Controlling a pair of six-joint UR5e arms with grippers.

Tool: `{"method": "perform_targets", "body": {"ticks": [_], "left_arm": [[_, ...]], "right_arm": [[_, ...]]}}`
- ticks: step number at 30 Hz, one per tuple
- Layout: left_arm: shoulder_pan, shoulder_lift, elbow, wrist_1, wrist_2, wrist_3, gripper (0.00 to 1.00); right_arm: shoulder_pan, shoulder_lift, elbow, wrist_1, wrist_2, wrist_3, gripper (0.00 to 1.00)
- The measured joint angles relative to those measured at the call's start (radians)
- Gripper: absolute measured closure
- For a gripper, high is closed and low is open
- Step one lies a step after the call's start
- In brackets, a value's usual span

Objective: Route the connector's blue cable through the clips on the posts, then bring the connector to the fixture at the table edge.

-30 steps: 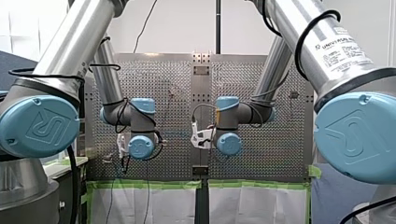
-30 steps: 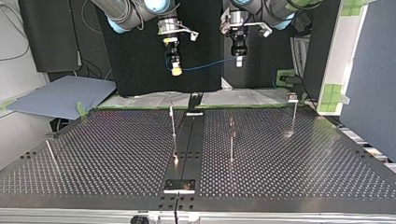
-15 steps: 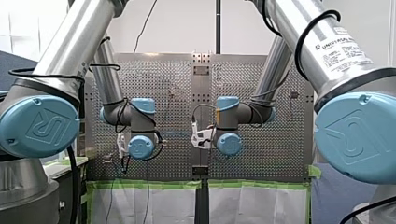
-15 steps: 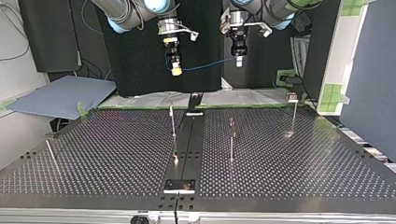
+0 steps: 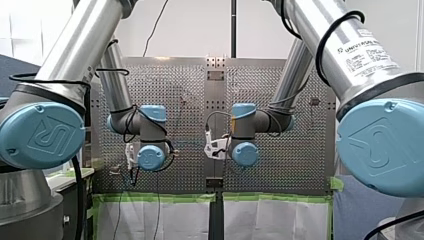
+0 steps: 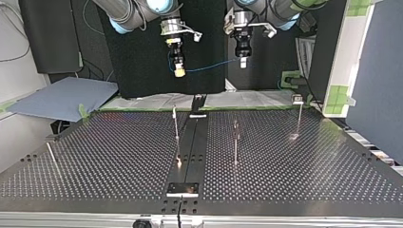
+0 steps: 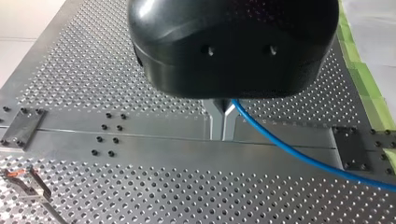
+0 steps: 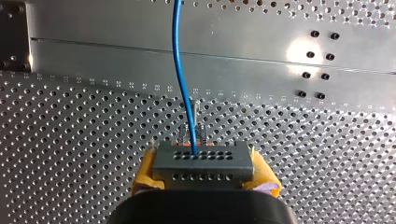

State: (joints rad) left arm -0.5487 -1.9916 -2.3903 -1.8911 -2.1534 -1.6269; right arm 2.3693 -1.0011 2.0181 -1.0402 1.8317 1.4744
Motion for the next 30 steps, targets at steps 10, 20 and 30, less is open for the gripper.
{"method": "perform_targets", "body": {"ticks": [10,20,30], "left_arm": [[-0.005,-0.05,0.021,0.001,0.011,-0.018,1.0],[-0.005,-0.1,0.022,0.001,0.011,-0.019,1.0],[-0.032,-0.075,-0.003,0.007,-0.015,-0.036,1.0]], "right_arm": [[0.0,0.0,0.0,0.001,0.0,0.0,1.0],[0.0,0.0,0.0,0.001,0.0,0.0,1.0],[0.027,0.027,-0.016,0.027,0.026,0.0,1.0]]}}
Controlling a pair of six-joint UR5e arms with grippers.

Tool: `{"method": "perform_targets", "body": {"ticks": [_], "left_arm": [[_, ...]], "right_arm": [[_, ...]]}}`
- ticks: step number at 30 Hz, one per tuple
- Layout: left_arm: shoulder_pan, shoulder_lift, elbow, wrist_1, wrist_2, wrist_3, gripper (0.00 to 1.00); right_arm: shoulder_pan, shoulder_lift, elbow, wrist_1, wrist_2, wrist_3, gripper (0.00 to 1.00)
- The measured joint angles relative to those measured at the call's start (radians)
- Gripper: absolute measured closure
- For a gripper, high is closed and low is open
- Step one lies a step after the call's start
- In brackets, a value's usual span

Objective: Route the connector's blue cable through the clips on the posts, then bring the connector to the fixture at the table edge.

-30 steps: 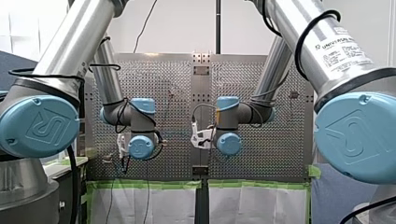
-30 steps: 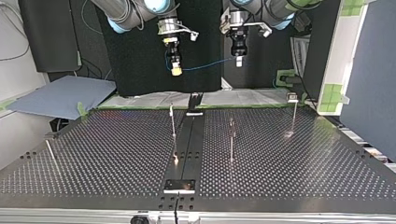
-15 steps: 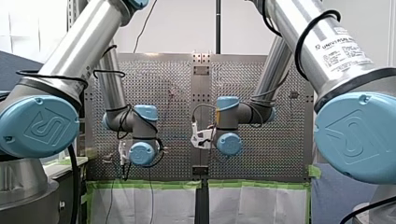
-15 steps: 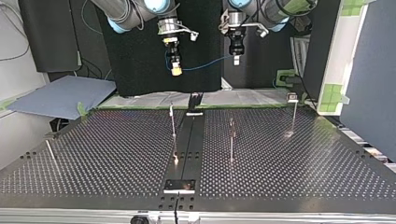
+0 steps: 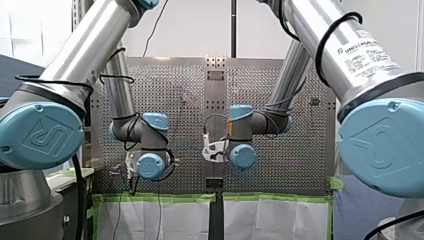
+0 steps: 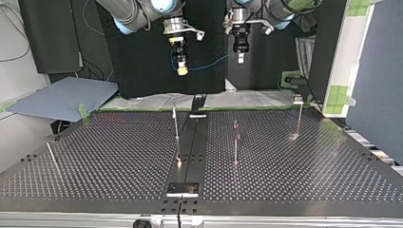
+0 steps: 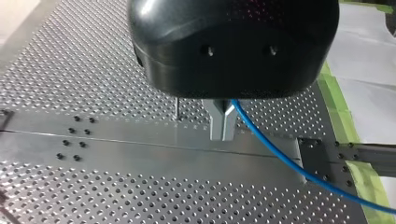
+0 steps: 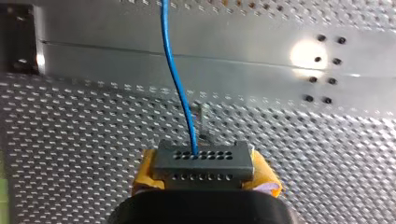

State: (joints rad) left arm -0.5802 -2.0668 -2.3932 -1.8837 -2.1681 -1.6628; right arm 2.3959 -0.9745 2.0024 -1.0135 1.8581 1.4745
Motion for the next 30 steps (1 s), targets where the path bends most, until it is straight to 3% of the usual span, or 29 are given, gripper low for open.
{"method": "perform_targets", "body": {"ticks": [4,9,17,22,25,30], "left_arm": [[-0.031,0.031,-0.013,0.001,-0.021,-0.005,1.0],[-0.055,0.065,-0.016,0.001,-0.027,-0.006,1.0],[-0.058,0.072,-0.016,0.001,-0.028,-0.006,1.0],[-0.058,0.072,-0.019,0.003,-0.028,-0.005,1.0],[-0.058,0.083,-0.028,0.013,-0.028,-0.007,1.0],[-0.058,0.12,-0.034,-0.008,-0.031,-0.007,1.0]], "right_arm": [[0.024,0.033,-0.005,0.013,0.033,0.0,1.0],[0.031,0.077,-0.005,0.016,0.07,0.0,1.0],[0.032,0.146,-0.006,0.016,0.078,0.0,1.0],[0.032,0.156,-0.005,0.017,0.078,0.0,1.0],[0.041,0.153,-0.01,0.024,0.088,0.011,1.0],[0.053,0.116,-0.017,0.048,0.093,0.053,1.0]]}}
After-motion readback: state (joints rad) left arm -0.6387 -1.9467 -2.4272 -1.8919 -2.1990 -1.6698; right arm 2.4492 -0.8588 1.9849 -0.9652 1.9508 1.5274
